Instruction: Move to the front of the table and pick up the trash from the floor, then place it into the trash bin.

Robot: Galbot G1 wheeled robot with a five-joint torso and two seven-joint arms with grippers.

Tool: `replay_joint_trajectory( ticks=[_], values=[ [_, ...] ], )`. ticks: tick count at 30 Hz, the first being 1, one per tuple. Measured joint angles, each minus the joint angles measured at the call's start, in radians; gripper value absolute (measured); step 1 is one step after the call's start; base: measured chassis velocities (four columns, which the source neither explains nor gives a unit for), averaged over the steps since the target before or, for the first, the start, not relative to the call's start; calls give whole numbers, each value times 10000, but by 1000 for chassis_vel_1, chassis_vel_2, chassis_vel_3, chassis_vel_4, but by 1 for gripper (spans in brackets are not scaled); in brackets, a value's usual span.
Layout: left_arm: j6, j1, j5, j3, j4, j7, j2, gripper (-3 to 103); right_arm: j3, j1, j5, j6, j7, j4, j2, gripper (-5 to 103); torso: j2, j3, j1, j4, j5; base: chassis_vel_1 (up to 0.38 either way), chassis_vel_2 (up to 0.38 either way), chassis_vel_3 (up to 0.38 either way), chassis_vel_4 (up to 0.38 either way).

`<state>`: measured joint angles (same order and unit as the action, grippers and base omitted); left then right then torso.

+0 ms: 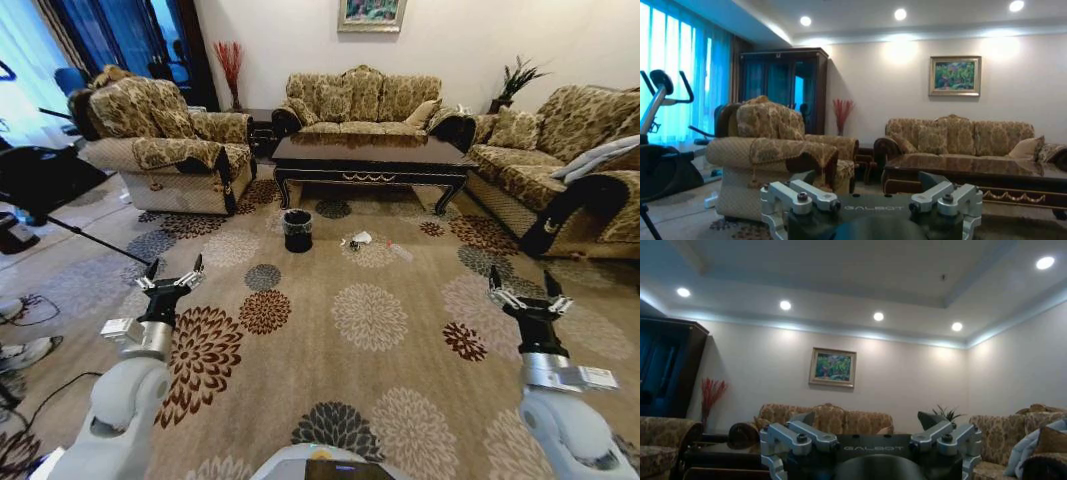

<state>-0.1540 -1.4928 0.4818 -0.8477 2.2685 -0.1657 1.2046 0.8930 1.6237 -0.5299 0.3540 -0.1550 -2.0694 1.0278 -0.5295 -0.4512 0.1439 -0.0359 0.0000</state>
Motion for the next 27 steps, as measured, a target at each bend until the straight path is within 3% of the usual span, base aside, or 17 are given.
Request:
replay_joint_trajectory(
  ticks=[27],
  values=[
    [97, 7, 35, 26, -93, 119, -55, 100, -22, -79, -96, -36, -102, 106, -104, 100, 1124, 694, -430, -1, 0, 0, 0, 0, 0]
  ],
)
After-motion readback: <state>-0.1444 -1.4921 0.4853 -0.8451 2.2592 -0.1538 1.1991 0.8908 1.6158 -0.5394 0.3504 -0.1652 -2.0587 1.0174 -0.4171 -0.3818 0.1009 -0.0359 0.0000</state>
